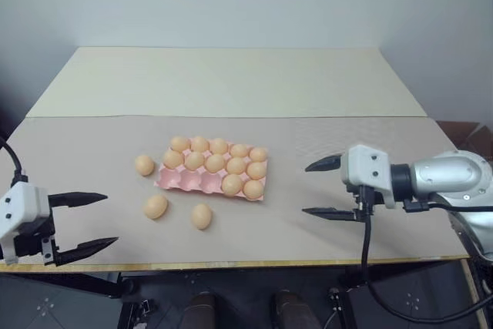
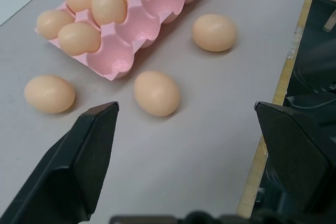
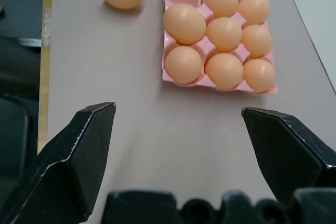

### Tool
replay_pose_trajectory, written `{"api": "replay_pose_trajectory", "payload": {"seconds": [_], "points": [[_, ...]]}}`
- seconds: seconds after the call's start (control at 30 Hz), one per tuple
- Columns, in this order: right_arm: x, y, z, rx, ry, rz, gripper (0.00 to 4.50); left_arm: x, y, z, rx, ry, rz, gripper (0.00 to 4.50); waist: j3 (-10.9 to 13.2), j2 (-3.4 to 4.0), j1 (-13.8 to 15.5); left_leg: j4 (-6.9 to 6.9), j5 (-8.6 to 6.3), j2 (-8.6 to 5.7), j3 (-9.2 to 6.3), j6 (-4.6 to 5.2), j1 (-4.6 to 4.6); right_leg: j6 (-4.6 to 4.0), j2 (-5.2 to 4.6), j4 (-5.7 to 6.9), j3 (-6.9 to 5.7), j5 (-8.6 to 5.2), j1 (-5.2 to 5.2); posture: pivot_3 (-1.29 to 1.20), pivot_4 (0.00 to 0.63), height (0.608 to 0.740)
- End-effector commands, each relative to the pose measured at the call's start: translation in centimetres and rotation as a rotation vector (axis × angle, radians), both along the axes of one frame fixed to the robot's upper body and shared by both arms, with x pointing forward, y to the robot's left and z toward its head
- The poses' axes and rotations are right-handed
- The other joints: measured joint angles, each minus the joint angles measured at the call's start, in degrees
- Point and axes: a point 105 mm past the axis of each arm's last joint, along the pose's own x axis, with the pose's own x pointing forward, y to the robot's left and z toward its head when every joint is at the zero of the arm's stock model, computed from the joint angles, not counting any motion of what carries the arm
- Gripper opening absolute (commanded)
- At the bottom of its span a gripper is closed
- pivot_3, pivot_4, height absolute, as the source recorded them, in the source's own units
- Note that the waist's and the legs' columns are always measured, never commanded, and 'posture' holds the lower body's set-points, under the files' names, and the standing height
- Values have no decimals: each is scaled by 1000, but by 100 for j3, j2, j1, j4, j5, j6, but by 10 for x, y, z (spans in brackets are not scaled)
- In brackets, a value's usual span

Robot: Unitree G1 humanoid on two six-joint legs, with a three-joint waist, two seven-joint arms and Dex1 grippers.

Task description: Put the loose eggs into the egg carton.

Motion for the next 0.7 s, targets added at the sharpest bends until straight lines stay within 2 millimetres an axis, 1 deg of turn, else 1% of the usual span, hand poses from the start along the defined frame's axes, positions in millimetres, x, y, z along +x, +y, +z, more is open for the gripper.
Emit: {"api": "replay_pose_trajectory", "payload": {"seconds": [0.03, 0.13, 0.2, 0.4, 0.5, 0.7], "points": [[2, 30, -3, 47, -1, 44, 4463, 2, 1, 8, 15, -19, -9, 4500, 0, 0, -11, 0, 0, 1, 0, 0, 0, 0, 1, 4, 1, 0, -2, 0, 150, 740], [7, 63, -11, 75, 11, 82, 4463, 4, 4, 6, 29, -5, -6, 4500, 0, 0, -18, 0, 0, 0, 1, 0, -2, 0, 2, 8, 4, 0, -7, 0, 150, 740], [7, 85, -18, 89, 25, 120, 4463, 4, 5, 5, 28, 0, -2, 4500, 0, 0, -13, 0, 0, -1, 1, 0, -4, 0, 2, 8, 6, 0, -10, 0, 150, 740], [7, 135, -34, 74, 45, 194, 4463, -1, 7, 3, 32, 9, 8, 4500, -1, -2, -6, 0, 0, -6, 0, 0, -16, 0, -4, 8, 3, 0, -18, 0, 150, 740], [6, 152, -41, 49, 72, 214, 4463, -4, 6, 2, 31, 11, 14, 4500, -2, -2, -8, 0, 0, -4, -1, 0, -12, -1, -1, 16, 3, 0, -18, 0, 150, 740], [5, 169, -57, -10, 66, 225, 4463, -9, 10, -1, 33, 22, 35, 4500, -7, -10, 1, 1, 0, -5, 0, 0, -12, -1, -4, 14, 1, 0, -17, 0, 150, 740]]}}
